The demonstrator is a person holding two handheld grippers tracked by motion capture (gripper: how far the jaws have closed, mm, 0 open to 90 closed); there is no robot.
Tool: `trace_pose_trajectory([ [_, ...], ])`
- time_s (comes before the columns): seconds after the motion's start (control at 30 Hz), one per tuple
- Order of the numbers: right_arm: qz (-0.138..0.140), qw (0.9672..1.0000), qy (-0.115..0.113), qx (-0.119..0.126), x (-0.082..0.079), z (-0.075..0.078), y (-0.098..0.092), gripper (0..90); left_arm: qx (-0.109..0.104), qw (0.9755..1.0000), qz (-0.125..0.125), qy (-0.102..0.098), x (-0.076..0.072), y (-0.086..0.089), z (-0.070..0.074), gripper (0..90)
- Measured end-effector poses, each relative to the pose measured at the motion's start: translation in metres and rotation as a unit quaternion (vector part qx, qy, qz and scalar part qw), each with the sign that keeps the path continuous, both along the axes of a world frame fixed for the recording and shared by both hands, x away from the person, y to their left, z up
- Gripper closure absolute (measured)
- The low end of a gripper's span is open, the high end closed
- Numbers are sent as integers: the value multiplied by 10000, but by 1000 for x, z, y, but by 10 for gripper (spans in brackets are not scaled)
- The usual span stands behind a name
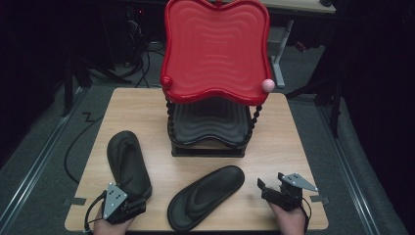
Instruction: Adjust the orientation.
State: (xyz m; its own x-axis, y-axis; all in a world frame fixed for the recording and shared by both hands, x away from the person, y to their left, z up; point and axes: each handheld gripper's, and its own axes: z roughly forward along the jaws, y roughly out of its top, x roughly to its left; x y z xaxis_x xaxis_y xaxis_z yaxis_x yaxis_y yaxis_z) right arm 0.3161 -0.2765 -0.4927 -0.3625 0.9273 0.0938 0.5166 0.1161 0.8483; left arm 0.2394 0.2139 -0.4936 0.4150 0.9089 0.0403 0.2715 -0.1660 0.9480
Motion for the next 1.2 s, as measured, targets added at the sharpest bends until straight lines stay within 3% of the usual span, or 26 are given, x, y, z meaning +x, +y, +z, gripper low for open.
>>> trace_pose_trajectory([
  [0.23,-254,9997,-30,58,-10,1,-22,149,44,9996,-263,87,14,-16,-1,240],
  [0.37,-304,9995,-45,83,-14,2,-27,151,60,9995,-294,90,15,-18,-1,240],
  [0.8,-110,9999,-34,42,-9,2,-17,156,106,9997,-172,114,11,-12,-1,245],
  [0.9,-1,10000,-33,4,-6,1,-10,157,181,9998,81,77,9,-1,0,257],
  [1.0,48,10000,-23,-13,-4,1,-7,158,107,9995,245,158,10,10,-1,262],
  [1.03,96,9999,-29,-31,-3,1,-4,158,-14,9985,456,288,11,21,-1,275],
  [1.07,110,9999,-20,-31,-2,1,-2,158,-14,9985,456,288,11,21,-1,285],
  [1.1,121,9999,-17,-31,-2,1,-1,158,27,9972,678,327,12,30,0,296],
  [1.2,173,9998,-19,-56,-1,1,1,159,174,9941,986,420,16,42,-1,318],
])
